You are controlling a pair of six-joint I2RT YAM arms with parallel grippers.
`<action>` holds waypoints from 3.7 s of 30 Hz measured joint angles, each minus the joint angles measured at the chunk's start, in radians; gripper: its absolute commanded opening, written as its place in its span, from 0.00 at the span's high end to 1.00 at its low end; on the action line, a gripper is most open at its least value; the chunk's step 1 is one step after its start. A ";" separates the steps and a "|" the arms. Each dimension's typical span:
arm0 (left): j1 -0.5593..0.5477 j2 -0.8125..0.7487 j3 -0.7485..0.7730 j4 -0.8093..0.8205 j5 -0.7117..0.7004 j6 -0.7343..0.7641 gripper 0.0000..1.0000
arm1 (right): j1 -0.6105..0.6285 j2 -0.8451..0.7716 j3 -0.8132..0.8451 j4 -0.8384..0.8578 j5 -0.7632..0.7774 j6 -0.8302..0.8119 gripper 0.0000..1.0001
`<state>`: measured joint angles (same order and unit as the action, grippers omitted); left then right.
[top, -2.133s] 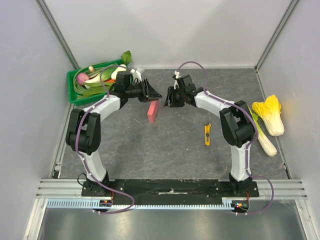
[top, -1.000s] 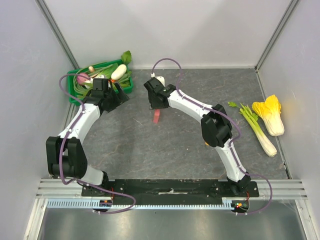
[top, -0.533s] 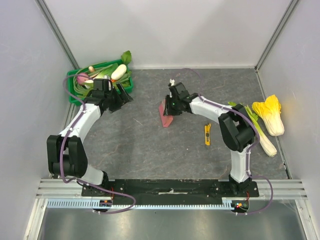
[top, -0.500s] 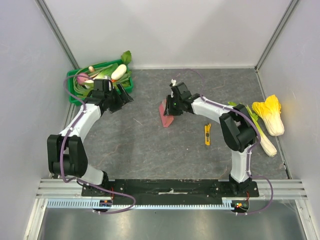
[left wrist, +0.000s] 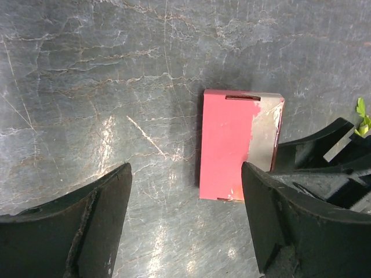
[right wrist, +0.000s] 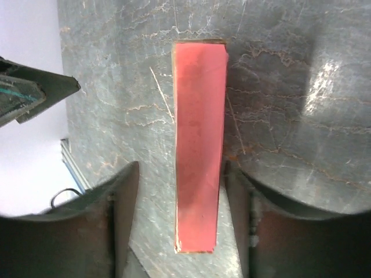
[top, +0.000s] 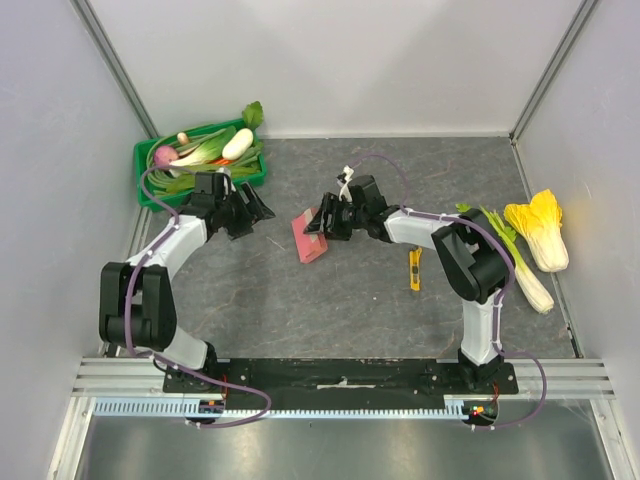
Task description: Unpack the express box
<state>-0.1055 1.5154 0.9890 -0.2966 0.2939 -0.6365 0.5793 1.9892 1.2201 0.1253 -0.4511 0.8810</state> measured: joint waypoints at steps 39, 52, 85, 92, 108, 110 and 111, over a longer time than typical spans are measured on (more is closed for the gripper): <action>-0.014 0.066 0.233 0.067 0.137 0.140 0.05 | -0.047 -0.501 -0.246 -0.666 0.865 -0.240 0.13; -0.014 0.101 0.265 0.075 0.179 0.130 0.16 | -0.140 -0.488 -0.342 -0.679 0.768 -0.233 0.29; -0.217 0.145 0.240 0.253 0.355 0.092 0.27 | -0.158 -0.391 -0.073 -0.685 0.625 -0.137 1.00; -0.349 0.222 0.187 0.444 0.459 0.086 0.30 | -0.158 -0.406 -0.005 -0.640 0.571 -0.032 1.00; -0.447 0.297 0.185 0.528 0.497 0.084 0.34 | -0.158 -0.418 0.015 -0.538 0.472 0.153 1.00; -0.452 0.307 0.200 0.510 0.493 0.085 0.42 | -0.158 -0.426 0.015 -0.528 0.464 0.165 1.00; -0.453 0.310 0.204 0.506 0.492 0.085 0.48 | -0.158 -0.429 0.015 -0.524 0.456 0.169 1.00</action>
<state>-0.5583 1.8252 1.1927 0.2092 0.7860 -0.5518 0.4213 1.5600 1.2354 -0.3985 0.0048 1.0500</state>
